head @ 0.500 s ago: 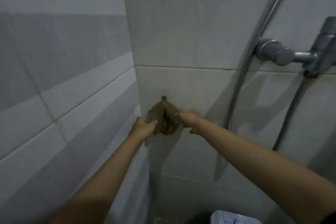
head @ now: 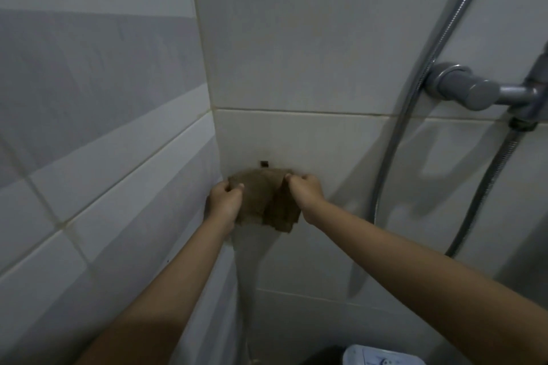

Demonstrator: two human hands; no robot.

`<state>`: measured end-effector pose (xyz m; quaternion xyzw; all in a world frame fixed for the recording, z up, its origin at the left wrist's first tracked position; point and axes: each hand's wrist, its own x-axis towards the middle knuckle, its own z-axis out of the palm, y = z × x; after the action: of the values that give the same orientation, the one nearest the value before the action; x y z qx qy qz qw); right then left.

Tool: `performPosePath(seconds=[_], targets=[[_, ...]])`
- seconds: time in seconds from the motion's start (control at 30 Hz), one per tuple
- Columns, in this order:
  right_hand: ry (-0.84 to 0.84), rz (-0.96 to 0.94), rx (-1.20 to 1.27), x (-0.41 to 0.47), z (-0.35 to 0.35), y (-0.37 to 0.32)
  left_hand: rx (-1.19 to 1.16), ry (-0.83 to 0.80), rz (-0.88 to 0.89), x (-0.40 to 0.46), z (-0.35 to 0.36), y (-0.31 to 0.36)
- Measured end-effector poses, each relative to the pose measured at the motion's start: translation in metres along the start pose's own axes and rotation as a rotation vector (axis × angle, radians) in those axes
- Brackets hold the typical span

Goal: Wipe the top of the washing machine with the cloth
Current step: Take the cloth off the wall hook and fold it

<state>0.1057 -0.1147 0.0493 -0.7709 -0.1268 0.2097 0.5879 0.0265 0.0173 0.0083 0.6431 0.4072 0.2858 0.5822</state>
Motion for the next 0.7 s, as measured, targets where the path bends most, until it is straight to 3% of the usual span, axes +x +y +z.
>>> performPosePath(seconds=[0.13, 0.27, 0.43, 0.57, 0.7], targets=[[0.045, -0.196, -0.016, -0.004, -0.017, -0.011, 0.026, 0.038, 0.176, -0.015, 0.001, 0.019], [0.050, -0.327, -0.060, -0.015, -0.045, -0.017, -0.079, -0.018, 0.177, -0.037, 0.013, 0.033], [0.084, -0.215, 0.021, -0.032, -0.091, -0.013, -0.022, -0.172, -0.022, -0.069, 0.049, 0.028], [0.128, -0.263, -0.169, -0.044, -0.136, 0.007, 0.130, -0.285, -0.164, -0.111, 0.089, 0.019], [0.043, -0.300, -0.299, -0.064, -0.175, 0.026, -0.174, -0.528, -0.421, -0.152, 0.132, 0.009]])
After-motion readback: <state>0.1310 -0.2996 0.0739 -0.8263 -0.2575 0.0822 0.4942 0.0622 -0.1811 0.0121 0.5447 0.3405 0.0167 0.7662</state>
